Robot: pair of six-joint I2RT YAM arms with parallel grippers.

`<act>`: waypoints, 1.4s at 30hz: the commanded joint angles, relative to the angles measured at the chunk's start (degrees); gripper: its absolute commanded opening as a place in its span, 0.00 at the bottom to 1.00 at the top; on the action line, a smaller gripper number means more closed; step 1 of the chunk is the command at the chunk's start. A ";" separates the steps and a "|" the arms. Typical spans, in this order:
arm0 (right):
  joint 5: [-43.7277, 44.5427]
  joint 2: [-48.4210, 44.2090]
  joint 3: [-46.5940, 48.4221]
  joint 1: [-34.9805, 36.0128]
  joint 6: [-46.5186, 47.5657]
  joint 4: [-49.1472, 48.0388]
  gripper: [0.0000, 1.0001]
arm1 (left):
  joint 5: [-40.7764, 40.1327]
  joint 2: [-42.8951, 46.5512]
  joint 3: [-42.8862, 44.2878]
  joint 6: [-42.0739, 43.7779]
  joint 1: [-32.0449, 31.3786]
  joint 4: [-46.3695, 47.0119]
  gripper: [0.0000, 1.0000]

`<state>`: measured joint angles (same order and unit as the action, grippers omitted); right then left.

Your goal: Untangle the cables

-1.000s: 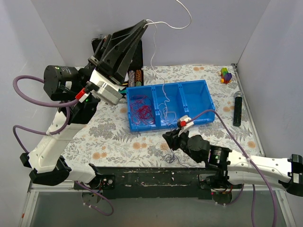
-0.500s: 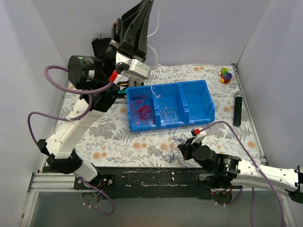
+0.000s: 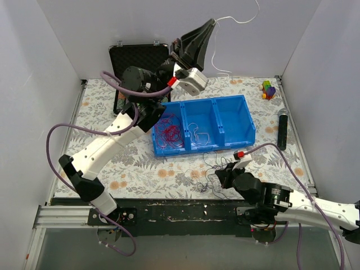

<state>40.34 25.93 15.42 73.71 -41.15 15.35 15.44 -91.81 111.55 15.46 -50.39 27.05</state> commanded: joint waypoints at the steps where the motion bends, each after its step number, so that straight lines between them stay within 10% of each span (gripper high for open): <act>1: 3.17 -3.25 4.35 -0.06 0.63 1.25 0.01 | -3.84 1.46 -6.15 -3.42 -0.06 3.97 0.00; 30: 4.75 -10.90 6.20 -0.06 -0.86 7.76 0.01 | -13.41 1.46 -40.16 -2.01 4.34 16.37 0.00; 42: 5.45 -12.14 6.46 -0.06 -1.31 8.64 0.01 | -16.48 -0.99 -47.84 -3.85 5.39 3.22 0.00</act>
<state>43.64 14.11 19.07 73.71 -41.85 24.34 1.78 -91.85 60.20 13.06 -45.19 37.56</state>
